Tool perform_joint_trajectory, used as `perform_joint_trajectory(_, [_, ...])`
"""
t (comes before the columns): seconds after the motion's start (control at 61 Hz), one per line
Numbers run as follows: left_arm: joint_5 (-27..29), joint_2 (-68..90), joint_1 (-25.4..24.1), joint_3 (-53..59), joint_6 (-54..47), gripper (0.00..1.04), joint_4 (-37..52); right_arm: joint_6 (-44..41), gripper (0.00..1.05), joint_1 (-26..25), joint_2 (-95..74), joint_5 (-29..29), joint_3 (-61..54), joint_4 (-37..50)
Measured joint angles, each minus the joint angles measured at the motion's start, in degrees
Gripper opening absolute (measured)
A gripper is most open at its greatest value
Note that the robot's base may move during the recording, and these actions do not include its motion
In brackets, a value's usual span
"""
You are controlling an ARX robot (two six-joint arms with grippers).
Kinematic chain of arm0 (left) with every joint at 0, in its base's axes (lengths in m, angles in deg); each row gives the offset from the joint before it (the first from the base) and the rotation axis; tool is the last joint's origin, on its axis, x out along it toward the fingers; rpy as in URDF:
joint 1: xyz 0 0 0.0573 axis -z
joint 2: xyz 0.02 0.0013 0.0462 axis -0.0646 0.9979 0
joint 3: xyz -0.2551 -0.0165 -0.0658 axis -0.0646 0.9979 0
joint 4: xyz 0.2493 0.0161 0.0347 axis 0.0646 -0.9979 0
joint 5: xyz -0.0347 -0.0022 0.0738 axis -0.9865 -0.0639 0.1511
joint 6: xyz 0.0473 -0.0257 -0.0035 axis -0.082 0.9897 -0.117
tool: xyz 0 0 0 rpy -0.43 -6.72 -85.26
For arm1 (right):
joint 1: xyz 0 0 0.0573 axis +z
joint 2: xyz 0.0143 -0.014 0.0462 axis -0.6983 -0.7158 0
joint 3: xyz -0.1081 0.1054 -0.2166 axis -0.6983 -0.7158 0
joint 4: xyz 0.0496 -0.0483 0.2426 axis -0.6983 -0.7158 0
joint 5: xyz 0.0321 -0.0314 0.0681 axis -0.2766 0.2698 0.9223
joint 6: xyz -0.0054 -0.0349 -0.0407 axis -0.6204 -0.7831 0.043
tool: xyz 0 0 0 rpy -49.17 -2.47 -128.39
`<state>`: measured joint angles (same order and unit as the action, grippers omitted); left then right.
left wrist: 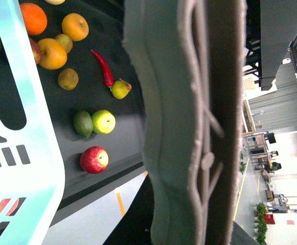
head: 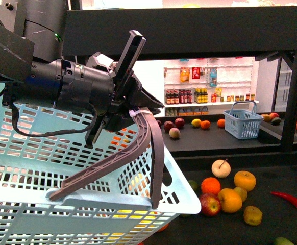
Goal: Pick lemon from shelf
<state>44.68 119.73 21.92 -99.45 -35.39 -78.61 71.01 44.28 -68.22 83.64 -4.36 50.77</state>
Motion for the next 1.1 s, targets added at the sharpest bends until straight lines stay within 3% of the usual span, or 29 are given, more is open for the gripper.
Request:
perform_joint_trajectory(0.213, [0.0,0.0,0.0,0.0,0.0,0.08,0.02,0.0,0.07,0.0,3.23,0.0,0.0,-3.32])
perform_joint_trajectory(0.295, [-0.04,0.0,0.0,0.0,0.0,0.08,0.0,0.0,0.07,0.0,10.25,0.0,0.02,-12.35])
perform_joint_trajectory(0.623, [0.0,0.04,0.0,0.0,-0.07,0.08,0.0,0.09,0.07,0.0,12.81,0.0,0.02,-13.11])
perform_joint_trajectory(0.77, [0.0,0.04,0.0,0.0,0.02,0.08,0.02,0.09,0.43,0.0,12.81,0.0,0.02,-13.11])
perform_joint_trajectory(1.098, [0.0,0.04,0.0,0.0,0.0,0.08,0.02,0.11,0.99,0.0,12.81,0.0,0.02,-13.11])
